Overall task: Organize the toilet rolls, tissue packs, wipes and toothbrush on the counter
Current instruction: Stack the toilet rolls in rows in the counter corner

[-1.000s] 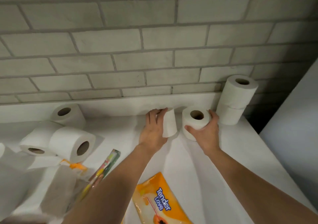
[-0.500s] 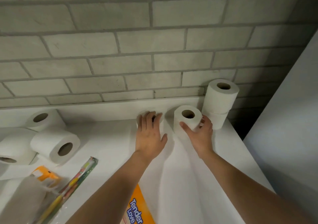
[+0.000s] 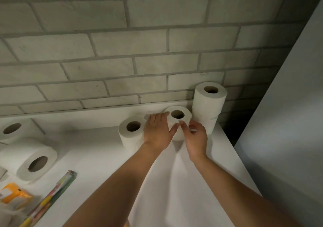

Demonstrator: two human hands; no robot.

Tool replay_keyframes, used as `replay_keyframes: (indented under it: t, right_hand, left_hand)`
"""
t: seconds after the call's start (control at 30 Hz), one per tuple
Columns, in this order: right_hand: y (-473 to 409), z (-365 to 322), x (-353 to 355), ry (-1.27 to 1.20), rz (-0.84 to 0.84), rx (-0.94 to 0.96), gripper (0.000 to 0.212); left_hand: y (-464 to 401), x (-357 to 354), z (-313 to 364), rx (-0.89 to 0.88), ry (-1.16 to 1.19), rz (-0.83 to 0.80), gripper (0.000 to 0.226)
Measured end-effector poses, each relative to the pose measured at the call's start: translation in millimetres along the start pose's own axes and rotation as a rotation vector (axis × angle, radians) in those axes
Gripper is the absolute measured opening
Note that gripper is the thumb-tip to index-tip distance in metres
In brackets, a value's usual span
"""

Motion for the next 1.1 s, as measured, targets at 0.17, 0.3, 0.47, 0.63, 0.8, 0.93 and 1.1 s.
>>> replay_keyframes:
  t: [0.17,0.3,0.47,0.63,0.8,0.93,1.1]
  right_hand:
    - [-3,-2,2,0.006,0.015,-0.026,0.035]
    - [-5,-5,3,0.002,0.004,-0.028,0.026]
    - [-3,-8,2,0.001,-0.022,-0.013,0.023]
    - [8,0,4,-0.001,0.017,-0.049,0.039]
    - [38,8,-18,0.032,-0.042,-0.084,0.016]
    - [56,8,-52,0.071,-0.234,-0.127,0.011]
    - [75,-5,-93,0.016,-0.426,-0.148,0.035]
  left_hand:
    - [-4,-4,0,0.057,0.023,-0.01,0.067]
    - [-7,-5,1,0.089,0.042,-0.03,0.068]
    - [-7,0,0,0.071,0.03,-0.041,0.065]
    - [2,9,-8,0.002,0.027,-0.033,0.055]
    - [25,31,-42,0.046,0.103,0.168,0.032]
    - [43,36,-79,0.13,0.058,0.275,0.028]
    - [67,30,-115,0.434,0.575,0.242,0.062]
Point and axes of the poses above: each hand's wrist, its own y-axis away from the middle knuckle, its own x-axis out of the back of the hand, z = x × y, the point moved 7 cm from there along -y, towards the middle knuckle, and after that the axes turned 2 degrees about -z, right-handed, at the moved point
